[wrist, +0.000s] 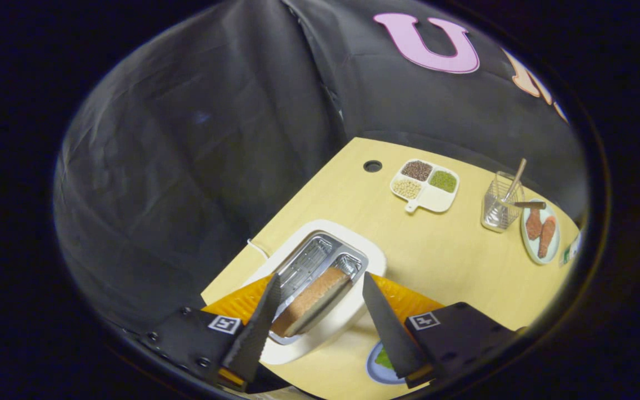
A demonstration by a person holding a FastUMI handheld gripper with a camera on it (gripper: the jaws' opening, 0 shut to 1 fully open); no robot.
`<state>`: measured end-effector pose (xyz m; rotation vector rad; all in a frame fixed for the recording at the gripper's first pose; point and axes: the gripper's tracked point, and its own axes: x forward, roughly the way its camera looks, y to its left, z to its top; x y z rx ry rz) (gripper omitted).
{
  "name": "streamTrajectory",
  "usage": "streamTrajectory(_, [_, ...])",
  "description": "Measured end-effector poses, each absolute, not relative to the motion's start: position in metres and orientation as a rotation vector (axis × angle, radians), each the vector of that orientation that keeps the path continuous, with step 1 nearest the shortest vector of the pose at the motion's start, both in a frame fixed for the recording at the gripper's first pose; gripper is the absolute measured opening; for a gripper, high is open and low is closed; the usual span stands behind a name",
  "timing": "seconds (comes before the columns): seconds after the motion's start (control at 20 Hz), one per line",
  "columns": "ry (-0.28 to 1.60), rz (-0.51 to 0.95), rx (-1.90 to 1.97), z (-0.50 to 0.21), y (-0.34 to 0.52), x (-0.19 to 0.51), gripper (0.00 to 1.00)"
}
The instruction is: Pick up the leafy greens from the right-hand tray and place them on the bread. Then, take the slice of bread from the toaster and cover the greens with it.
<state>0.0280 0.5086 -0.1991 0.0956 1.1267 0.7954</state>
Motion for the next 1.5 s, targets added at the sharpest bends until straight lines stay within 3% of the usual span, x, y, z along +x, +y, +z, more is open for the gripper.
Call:
streamTrajectory(0.5, [1.145,0.8,0.135,-0.197,0.505,0.023,0.11])
streamTrajectory(1.5, [1.029,0.834,0.477,-0.13,0.426,0.021,0.1])
